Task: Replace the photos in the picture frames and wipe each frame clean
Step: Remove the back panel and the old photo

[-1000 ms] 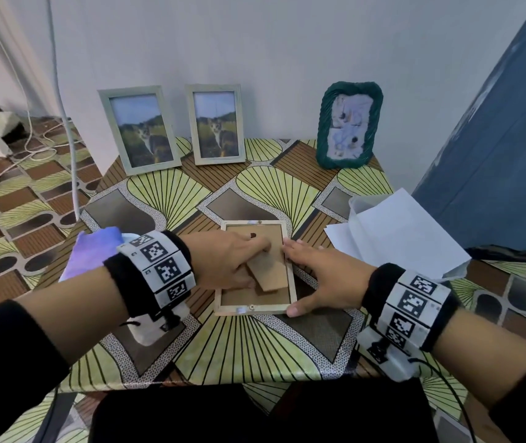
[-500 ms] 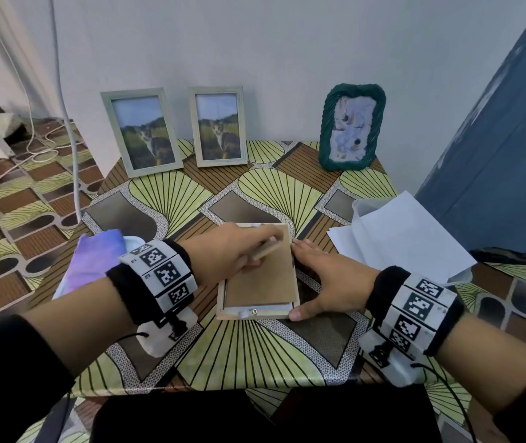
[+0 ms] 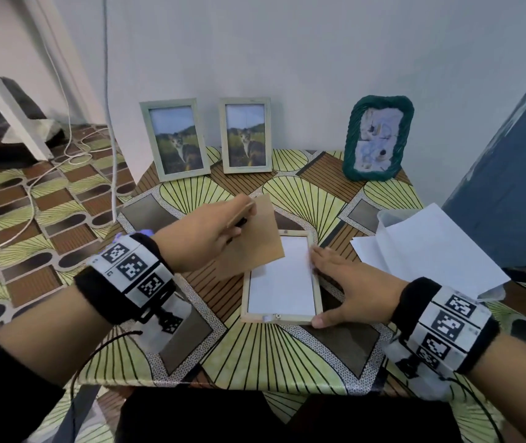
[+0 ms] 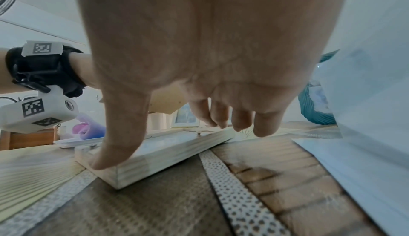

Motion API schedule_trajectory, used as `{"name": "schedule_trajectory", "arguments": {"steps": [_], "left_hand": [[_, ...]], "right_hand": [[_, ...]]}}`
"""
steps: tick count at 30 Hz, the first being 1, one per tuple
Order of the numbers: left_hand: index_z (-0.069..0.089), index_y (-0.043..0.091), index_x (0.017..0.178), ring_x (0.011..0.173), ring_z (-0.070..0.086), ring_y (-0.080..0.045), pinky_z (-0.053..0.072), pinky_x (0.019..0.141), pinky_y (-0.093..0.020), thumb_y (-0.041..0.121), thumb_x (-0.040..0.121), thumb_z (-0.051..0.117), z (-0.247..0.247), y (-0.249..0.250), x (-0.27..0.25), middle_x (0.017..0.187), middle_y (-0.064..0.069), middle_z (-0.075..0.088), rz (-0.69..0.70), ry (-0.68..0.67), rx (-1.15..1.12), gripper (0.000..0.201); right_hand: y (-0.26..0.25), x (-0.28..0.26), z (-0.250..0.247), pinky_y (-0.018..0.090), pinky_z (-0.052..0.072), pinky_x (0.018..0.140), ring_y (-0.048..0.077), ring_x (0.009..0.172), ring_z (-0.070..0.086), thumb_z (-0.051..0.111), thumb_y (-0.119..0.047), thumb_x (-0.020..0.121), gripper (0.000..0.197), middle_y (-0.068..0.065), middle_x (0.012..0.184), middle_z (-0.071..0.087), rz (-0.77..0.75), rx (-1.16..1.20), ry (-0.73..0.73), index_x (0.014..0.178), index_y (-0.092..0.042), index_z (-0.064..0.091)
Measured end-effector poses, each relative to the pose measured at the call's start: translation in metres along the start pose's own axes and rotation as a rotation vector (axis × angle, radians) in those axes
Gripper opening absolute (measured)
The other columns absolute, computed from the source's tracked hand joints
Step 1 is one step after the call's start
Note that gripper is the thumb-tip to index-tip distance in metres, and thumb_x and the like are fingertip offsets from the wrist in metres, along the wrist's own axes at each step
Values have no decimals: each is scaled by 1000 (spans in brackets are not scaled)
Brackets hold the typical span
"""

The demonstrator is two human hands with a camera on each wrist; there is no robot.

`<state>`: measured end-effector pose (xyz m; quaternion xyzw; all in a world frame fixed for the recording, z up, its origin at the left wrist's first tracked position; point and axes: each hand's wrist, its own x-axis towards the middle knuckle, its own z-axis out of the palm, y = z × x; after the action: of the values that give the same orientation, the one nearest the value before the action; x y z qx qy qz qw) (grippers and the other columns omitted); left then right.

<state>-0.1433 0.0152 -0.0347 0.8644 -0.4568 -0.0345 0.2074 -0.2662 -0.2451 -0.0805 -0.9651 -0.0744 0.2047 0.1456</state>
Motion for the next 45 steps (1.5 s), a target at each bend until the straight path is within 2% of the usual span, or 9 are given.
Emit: {"name": "schedule_trajectory", "arguments": {"steps": [5,15,17,18,23,27,32,38,45], "left_hand": [[39,25,119,87,50,-14,35,73,-23,0,96,43,0,-10,-29,106,2,53,-157,-211,125,34],[48,23,141,61,33,2,11,72,14,-2,88,52,-1,-6,-61,91,18,52,-201,-167,310,59],[29,24,152,108,56,-19,16,89,5,4,92,51,7,-18,-60,134,3,54,-201,-303,292,67],[15,23,155,138,37,-25,16,106,-6,6,94,49,12,-24,-59,156,-8,31,-207,-426,283,72],[-14,20,154,150,-9,-27,11,121,-41,0,91,36,31,-25,-55,162,-13,-17,-245,-659,377,83],[2,22,156,150,11,-28,20,119,-40,19,99,44,21,-20,-47,163,-15,3,-246,-644,347,71],[47,29,137,108,61,-20,51,91,-41,20,98,44,5,-1,-19,123,3,64,-211,-243,256,40],[53,31,128,109,50,-14,46,88,-32,43,93,52,29,13,20,122,7,54,-128,-158,289,37],[46,24,133,119,39,-19,45,94,-38,100,56,33,41,4,33,135,-1,36,-172,-372,547,109]], "right_hand": [[-2,1,-2,28,3,121,6,148,-9,69,-68,72,121,-8,163,-8,14,-70,5,156,-19,-5],[-17,4,-8,23,7,118,10,150,3,72,-61,74,120,-3,164,-5,63,-108,-24,156,-15,-2],[-19,2,-6,24,9,118,11,150,6,73,-59,75,121,-3,164,-8,70,-85,-33,156,-15,-5],[-20,1,-5,24,11,119,12,150,7,73,-58,76,120,-2,163,-8,72,-76,-34,156,-15,-6],[-23,1,-4,27,14,121,13,150,7,73,-54,77,118,0,164,-9,59,-50,-35,156,-13,-5],[-22,-2,-9,25,15,119,13,149,14,74,-55,76,113,0,164,8,31,-10,14,156,-13,7],[-21,1,-21,32,43,103,13,122,54,66,-52,84,67,-7,132,60,50,144,292,141,-23,49],[-22,21,-27,32,45,92,16,106,54,64,-50,87,44,-2,112,63,107,-28,436,118,-20,65],[-14,36,-26,44,39,103,26,124,37,61,-85,60,97,4,129,43,205,-126,138,136,-26,46]]}}
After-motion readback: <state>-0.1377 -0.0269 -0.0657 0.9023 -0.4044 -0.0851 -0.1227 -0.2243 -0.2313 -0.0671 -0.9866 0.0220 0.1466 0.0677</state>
